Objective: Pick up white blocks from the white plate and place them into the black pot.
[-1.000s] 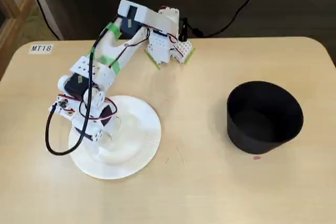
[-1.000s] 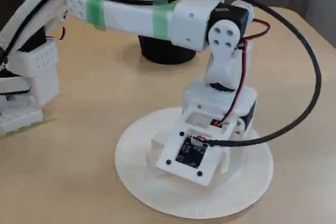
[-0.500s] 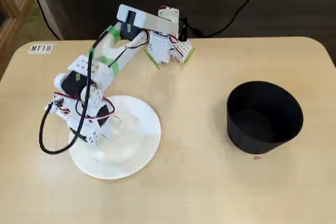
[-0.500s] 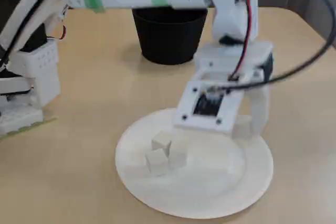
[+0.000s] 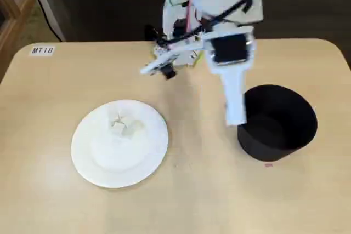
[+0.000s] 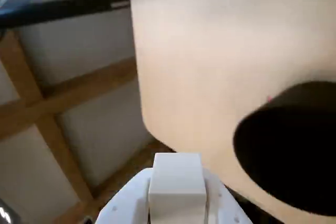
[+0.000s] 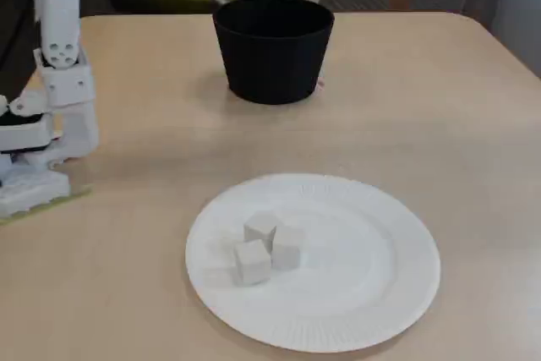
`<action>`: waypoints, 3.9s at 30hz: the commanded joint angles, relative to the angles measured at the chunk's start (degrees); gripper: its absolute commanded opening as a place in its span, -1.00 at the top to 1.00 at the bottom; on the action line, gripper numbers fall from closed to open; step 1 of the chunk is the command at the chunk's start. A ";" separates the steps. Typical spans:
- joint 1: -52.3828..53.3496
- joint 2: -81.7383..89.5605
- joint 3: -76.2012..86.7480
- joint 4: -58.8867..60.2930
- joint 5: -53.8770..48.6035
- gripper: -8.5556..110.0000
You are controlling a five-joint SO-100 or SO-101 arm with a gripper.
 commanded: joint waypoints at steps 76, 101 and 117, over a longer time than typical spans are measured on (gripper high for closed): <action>47.29 28.92 63.02 -0.97 -7.12 0.90; 59.06 4.48 54.49 -6.24 11.95 0.37; 57.57 -1.58 55.11 -13.10 13.89 0.41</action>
